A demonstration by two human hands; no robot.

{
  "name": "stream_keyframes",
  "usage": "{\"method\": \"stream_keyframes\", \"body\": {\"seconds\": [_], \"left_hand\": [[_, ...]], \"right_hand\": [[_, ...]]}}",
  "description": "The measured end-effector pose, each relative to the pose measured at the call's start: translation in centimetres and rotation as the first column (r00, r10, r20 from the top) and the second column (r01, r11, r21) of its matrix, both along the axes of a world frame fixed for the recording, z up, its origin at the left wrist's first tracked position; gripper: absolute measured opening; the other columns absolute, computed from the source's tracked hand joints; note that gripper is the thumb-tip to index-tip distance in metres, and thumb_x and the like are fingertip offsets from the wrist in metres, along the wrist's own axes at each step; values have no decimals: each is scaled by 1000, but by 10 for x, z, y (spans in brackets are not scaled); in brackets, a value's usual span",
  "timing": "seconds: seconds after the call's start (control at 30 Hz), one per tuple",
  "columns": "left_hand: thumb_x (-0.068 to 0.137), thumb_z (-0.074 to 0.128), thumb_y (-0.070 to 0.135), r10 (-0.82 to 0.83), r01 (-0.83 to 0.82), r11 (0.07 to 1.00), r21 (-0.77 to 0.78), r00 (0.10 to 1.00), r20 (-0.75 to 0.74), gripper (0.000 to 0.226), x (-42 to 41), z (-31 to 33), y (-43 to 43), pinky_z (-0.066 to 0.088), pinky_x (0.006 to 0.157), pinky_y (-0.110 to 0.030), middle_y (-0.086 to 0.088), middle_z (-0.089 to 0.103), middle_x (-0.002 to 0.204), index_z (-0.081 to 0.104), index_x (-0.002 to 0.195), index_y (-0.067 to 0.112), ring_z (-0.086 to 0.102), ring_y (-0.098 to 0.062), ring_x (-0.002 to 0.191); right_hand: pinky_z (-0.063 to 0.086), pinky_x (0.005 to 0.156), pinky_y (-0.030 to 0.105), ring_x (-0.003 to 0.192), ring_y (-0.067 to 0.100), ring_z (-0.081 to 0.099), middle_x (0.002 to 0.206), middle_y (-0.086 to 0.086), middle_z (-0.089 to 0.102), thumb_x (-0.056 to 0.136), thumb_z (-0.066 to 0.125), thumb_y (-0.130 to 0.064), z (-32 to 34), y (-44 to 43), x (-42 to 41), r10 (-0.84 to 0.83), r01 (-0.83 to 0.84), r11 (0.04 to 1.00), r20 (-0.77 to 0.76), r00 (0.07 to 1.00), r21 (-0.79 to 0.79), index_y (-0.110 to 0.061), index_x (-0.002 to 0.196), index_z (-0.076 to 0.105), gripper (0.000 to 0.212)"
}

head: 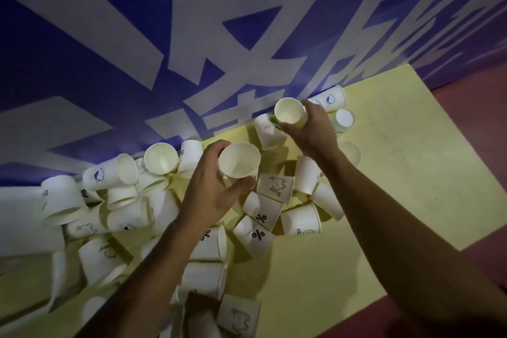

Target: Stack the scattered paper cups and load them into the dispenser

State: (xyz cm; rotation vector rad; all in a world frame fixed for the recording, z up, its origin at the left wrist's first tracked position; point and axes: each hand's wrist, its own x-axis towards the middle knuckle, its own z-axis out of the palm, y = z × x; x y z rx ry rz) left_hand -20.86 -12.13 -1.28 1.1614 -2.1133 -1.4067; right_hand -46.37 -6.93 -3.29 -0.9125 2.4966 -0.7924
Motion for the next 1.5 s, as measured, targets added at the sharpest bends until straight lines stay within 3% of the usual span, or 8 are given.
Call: {"method": "stream_keyframes", "body": {"seconds": [0.17,0.43,0.6,0.87,1.07,1.3,1.4,1.5], "left_hand": [[75,63,74,37,-35,998,48,998,-49,76,0,9,2,45,82,-7,21,50,123,40,136,36,52,0,115],[74,78,54,136,-131,988,84,989,-57,70,35,10,2,50,83,-20,27,51,119,41,131,41,55,-6,113],[72,81,51,155,-149,984,95,986,-55,71,68,15,9,52,84,-23,28,53,118,43,130,40,56,-5,113],[71,90,45,208,-200,977,76,972,-108,72,149,41,13,47,91,-18,27,57,125,49,130,41,55,0,118],[68,88,42,242,-236,970,57,962,-126,75,245,54,24,49,97,-30,19,59,133,53,134,37,55,-6,124],[72,86,41,223,-225,974,-2,966,-133,75,394,66,32,47,91,-12,25,53,136,49,138,38,54,0,125],[73,89,34,262,-265,964,-12,959,-111,79,453,59,29,44,93,-10,25,53,137,48,140,37,54,-2,125],[71,92,34,325,-327,945,-19,943,-66,83,507,47,25,44,94,-11,26,54,136,47,141,37,54,-3,125]], "right_hand": [[54,89,36,117,21,59,136,-1,59,77,84,-49,-20,-31,-13,85,-81,995,-81,993,55,-23,137,52,73],[57,95,45,121,31,58,145,8,50,76,86,-43,-28,-38,-9,200,-185,976,-144,969,115,-12,137,52,77],[60,84,44,113,33,63,140,11,55,79,84,-36,-25,-31,12,227,-202,970,-210,951,132,-15,147,37,85],[57,83,41,111,25,58,135,7,57,85,75,-52,31,14,93,180,-223,968,-306,935,-111,-17,142,45,73],[36,84,3,108,3,50,131,2,61,81,82,-45,88,32,219,202,-252,931,-203,958,-262,-14,142,53,74],[55,61,24,91,5,59,123,-10,60,79,78,-56,105,33,399,348,-363,876,-107,932,-316,-19,140,56,75],[56,62,24,91,6,60,121,-9,62,78,79,-55,97,29,465,387,-391,854,-85,918,-343,-18,138,57,74],[60,66,40,99,15,65,121,-12,60,77,74,-59,86,22,518,427,-412,840,-39,903,-353,-20,138,56,74]]}}
